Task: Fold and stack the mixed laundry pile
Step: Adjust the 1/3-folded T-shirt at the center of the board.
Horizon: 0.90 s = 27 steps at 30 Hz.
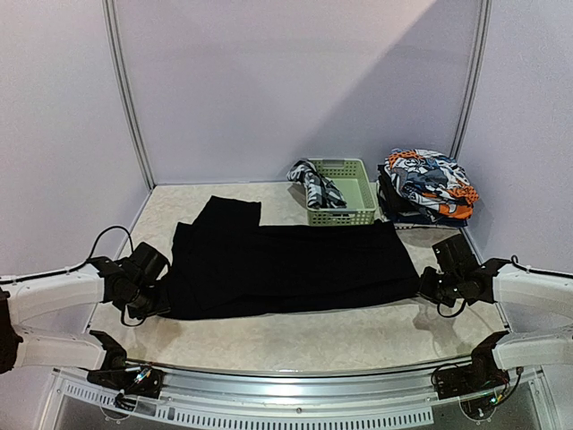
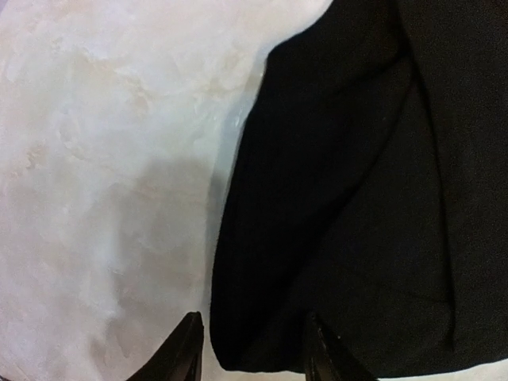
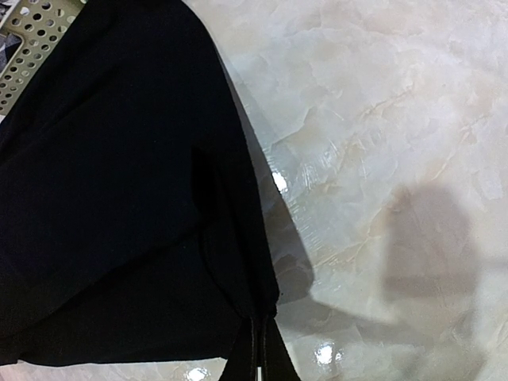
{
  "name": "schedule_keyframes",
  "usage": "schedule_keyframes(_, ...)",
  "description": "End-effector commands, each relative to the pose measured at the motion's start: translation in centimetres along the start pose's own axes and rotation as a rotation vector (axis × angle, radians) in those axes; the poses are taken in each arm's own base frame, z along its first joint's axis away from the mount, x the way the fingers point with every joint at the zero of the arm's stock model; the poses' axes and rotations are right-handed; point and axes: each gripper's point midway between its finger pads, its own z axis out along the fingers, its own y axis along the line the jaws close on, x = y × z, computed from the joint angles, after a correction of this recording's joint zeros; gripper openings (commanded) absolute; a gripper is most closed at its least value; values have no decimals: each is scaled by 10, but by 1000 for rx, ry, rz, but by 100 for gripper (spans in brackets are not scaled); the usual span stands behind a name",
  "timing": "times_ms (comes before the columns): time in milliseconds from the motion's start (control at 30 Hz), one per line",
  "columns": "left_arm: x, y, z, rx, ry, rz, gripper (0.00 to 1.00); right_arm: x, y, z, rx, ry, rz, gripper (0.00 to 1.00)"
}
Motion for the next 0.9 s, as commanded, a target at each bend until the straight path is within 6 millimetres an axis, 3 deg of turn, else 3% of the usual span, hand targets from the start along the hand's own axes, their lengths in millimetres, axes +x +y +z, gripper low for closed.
schedule_keyframes(0, 8, -9, 10, 41, 14, -8, 43, 2, -9, 2, 30, 2, -9, 0)
schedule_keyframes(267, 14, -10, 20, 52, 25, -15, 36, 3, -6, 4, 20, 12, -22, 0)
schedule_keyframes(333, 15, -11, 23, 63, 19, -22, 28, 3, -6, 4, 18, 11, -23, 0)
schedule_keyframes(467, 7, -25, 24, 134, -25, -33, 2, 1, -5, 4, 16, 3, -26, 0)
schedule_keyframes(533, -1, -29, 19, 143, -50, -23, 0, -2, -5, 3, 15, -10, -25, 0)
schedule_keyframes(700, -47, -45, -22, 147, -157, 27, 0, -22, 14, -10, -3, -31, -51, 0)
schedule_keyframes(767, -74, -52, -47, 138, -215, 52, 0, -38, 30, -21, -25, -50, -71, 0)
schedule_keyframes(867, -119, -59, -93, 129, -321, 77, 0, -75, 57, -54, -57, -116, -88, 0)
